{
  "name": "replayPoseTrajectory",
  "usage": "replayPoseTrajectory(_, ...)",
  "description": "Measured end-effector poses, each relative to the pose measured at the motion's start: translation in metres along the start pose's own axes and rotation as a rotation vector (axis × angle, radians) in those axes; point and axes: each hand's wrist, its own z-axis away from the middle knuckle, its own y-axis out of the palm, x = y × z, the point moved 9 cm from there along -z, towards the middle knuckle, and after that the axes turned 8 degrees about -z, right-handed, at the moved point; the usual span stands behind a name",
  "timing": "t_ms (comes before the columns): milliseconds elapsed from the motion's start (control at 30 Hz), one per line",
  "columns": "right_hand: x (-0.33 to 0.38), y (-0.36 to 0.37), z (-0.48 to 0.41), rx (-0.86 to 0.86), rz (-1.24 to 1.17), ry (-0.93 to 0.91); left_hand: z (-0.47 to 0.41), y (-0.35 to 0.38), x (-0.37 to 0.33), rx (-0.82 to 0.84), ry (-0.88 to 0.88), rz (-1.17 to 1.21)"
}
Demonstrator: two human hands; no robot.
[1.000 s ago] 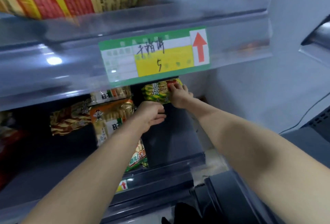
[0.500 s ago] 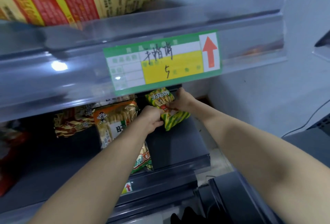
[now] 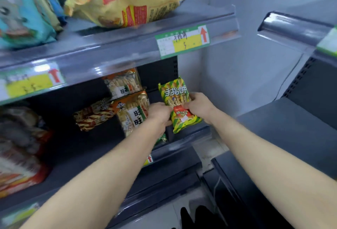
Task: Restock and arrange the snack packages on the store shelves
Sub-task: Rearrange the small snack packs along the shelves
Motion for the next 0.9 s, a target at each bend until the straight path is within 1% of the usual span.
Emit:
replayPoseTrajectory(133, 0.028, -0.013, 0.074, -0.101, -0.004, -0.062, 0.052, -0.014, -0.003, -0.040, 0.122, -0.015)
replayPoseTrajectory(267, 0.061, -0.034, 0.144, -0.303, 0.106, -0.192, 0.110, -0.025, -0.013, -0.061, 0.247, -0.066)
replayPoseTrajectory(400, 0.109, -0.060, 0.210, -0.587, 0.210, -0.337, 0.174, -0.035, -0.046, -0.065, 0.496, -0.110)
replayPoseTrajectory(467, 0.132, -0.070, 0.243, -0.714, 0.180, -0.445, 0.207, -0.039, -0.065, -0.053, 0.639, -0.122)
replayPoseTrajectory(533, 0.151, -0.078, 0.268, -0.803, 0.160, -0.555, 0.234, -0.043, -0.084, -0.059, 0.759, -0.145)
replayPoseTrajectory(700, 0.204, -0.097, 0.293, -0.890, 0.107, -0.744, 0.273, -0.055, -0.136, -0.089, 0.959, -0.148)
replayPoseTrajectory(800, 0.243, -0.110, 0.291, -0.884, 0.038, -0.819, 0.289, -0.065, -0.177, -0.121, 1.088, -0.189)
replayPoseTrajectory(900, 0.281, -0.121, 0.279, -0.864, -0.004, -0.885, 0.289, -0.074, -0.218, -0.146, 1.138, -0.222)
